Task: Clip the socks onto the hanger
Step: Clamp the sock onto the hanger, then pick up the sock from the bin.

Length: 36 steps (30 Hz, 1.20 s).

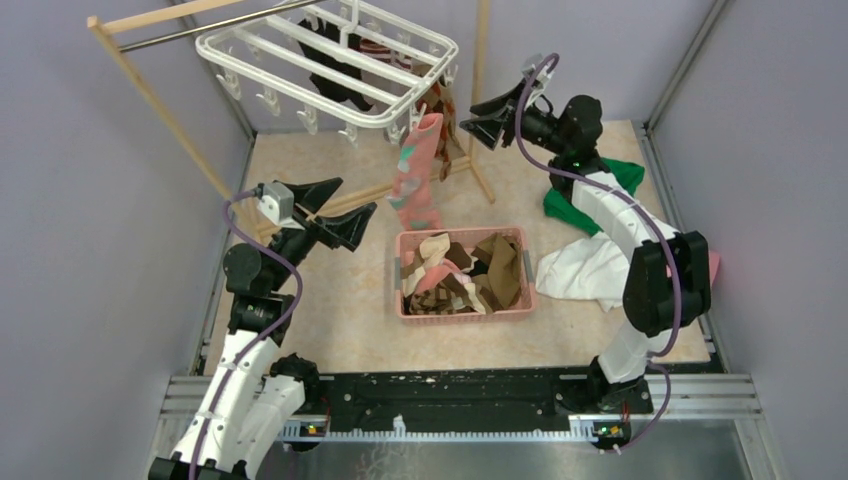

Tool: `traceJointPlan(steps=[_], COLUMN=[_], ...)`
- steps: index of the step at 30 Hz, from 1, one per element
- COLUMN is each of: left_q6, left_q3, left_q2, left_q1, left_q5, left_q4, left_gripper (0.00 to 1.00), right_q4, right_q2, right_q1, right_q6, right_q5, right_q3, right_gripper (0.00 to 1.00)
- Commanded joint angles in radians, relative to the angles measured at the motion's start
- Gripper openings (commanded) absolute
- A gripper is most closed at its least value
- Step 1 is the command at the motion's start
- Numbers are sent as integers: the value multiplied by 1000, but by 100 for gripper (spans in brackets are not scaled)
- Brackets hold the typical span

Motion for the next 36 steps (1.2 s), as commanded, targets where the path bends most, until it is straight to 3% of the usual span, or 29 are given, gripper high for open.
traceJointPlan(steps=[1, 15, 23, 28, 33, 36], left_q6=[-6, 3, -3, 68, 111, 104], left_q3=[-12, -31, -30, -23, -38, -54], left_q2=[0, -19, -33, -65, -115, -146], left_q1=[-2, -2, -2, -2, -2, -2], left_q5=[7, -13, -23, -37, -59, -76], left_q4=[44, 27, -87, -219, -310, -339], left_gripper=[98, 99, 99, 98, 98, 99], right_q4=[123, 153, 99, -91, -635, -799], right_q2=[-88, -205, -307, -356, -386, -361], right_q1=[-10, -16, -21, -17, 67, 159], right_q6=[22, -36, -192, -373, -864, -958], right_q5=[-125, -343, -442, -478, -437, -340], right_q3=[-23, -198, -363, -418, -366, -337], right_gripper=[52, 62, 63, 62, 61, 59])
